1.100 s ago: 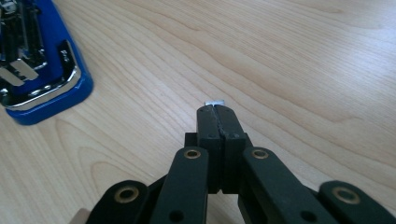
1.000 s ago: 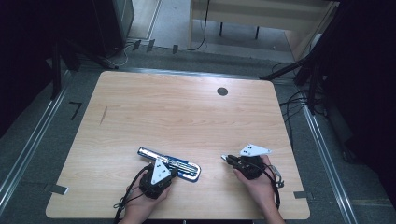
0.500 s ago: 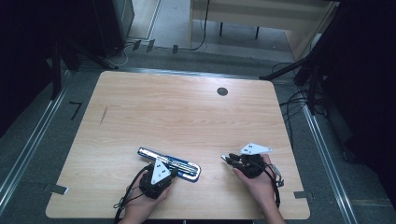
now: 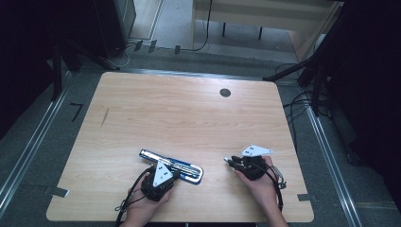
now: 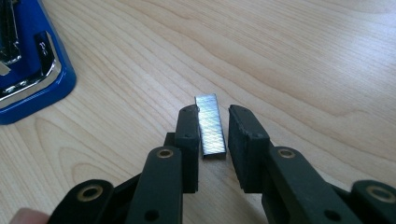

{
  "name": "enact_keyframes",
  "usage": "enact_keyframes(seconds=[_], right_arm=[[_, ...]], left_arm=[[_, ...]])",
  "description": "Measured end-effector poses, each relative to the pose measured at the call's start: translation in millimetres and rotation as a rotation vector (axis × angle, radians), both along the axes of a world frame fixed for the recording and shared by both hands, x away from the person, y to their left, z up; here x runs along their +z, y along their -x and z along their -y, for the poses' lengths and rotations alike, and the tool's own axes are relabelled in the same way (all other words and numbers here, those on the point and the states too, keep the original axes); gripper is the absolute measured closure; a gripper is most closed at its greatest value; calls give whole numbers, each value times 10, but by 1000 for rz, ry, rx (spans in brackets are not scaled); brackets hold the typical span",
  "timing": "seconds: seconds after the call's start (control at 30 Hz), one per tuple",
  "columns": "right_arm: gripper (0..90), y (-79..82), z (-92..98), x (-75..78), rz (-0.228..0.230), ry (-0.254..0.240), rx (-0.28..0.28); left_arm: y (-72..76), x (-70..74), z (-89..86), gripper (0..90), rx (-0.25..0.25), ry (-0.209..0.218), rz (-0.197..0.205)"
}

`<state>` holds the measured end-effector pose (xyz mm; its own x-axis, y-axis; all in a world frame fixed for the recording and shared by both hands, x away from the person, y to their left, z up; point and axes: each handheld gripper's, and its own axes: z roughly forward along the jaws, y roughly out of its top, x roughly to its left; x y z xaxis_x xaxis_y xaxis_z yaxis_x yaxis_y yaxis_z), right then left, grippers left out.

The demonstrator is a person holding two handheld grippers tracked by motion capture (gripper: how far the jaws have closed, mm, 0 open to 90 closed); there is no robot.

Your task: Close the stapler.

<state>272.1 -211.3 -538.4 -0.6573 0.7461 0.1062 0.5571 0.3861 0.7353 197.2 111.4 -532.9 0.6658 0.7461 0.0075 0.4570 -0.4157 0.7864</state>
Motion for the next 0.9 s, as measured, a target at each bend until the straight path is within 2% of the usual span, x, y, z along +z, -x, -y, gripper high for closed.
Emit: enact_keyframes(seconds=[0.6,0.9], right_arm=[[799,11,-46,-13,12,25,9],[800,32,-60,31,26,16,13]], left_arm=[[-1,1,-1,900,0,1,-1],[-2,1,-3,900,-1,1,-2]])
